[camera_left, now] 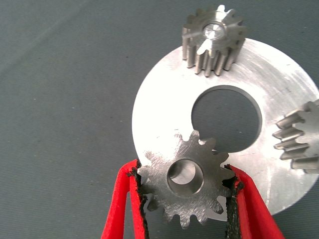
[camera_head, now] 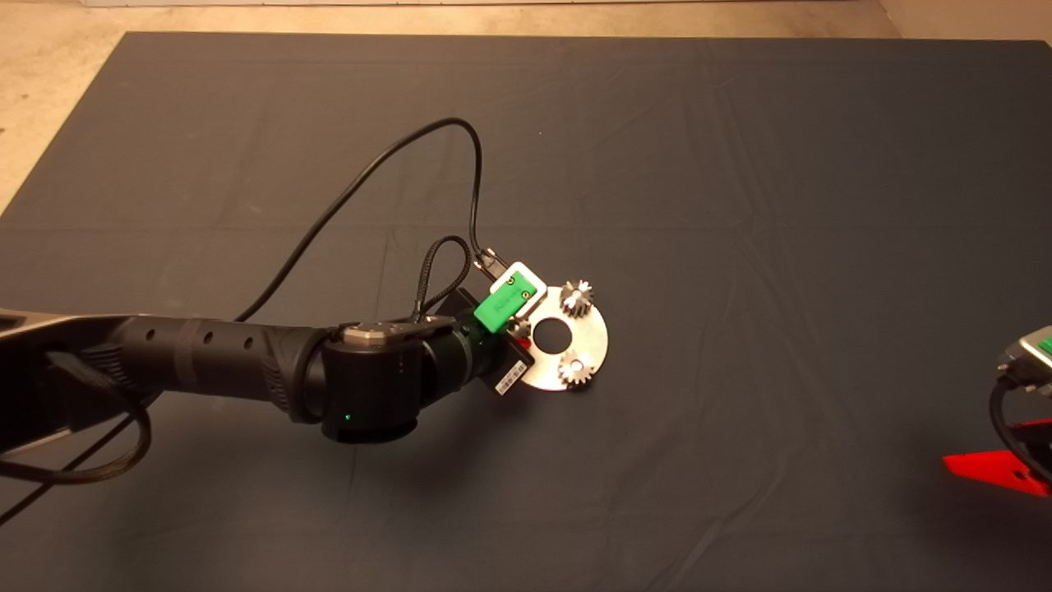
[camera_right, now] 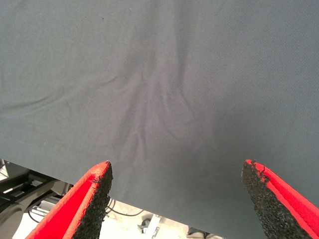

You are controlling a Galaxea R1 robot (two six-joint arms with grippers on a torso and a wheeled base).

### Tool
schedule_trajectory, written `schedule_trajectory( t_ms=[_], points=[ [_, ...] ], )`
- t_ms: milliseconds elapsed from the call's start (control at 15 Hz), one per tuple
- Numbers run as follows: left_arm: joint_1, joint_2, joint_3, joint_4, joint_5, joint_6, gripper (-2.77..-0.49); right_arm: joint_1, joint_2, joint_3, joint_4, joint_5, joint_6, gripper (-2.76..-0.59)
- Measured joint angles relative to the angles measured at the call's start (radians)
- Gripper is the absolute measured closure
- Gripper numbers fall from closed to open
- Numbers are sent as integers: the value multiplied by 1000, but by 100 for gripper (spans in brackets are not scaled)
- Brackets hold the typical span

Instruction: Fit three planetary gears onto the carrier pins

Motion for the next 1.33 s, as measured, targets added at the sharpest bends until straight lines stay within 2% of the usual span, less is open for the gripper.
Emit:
schedule_trajectory(
  t_ms=[133, 333, 667, 733, 867, 1000, 1133, 1333],
  points=[
    [-9, 0, -1, -6, 8, 23, -59, -4, 0, 0, 0, 0, 0, -192],
    [-23, 0, -1, -6, 8, 24, -58, -12, 0, 0, 0, 1, -14, -192],
    [-25, -1, -2, -6, 8, 25, -58, -11, 0, 0, 0, 2, -15, -192],
    [-24, -3, -2, -6, 6, 25, -58, -11, -1, 0, 0, 6, -15, -192],
    [-24, -8, -10, -6, 6, 25, -58, -11, -3, 0, 0, 23, -16, -192],
    [-24, -8, -19, -6, 4, 47, -58, -14, -6, 0, 0, 25, -16, -192],
    [-24, -8, -26, -5, -9, 55, -57, -14, -6, 0, 0, 25, -16, -192],
    [-24, -5, -26, -5, -9, 55, -57, -14, -6, 0, 0, 26, -16, -192]
  ],
)
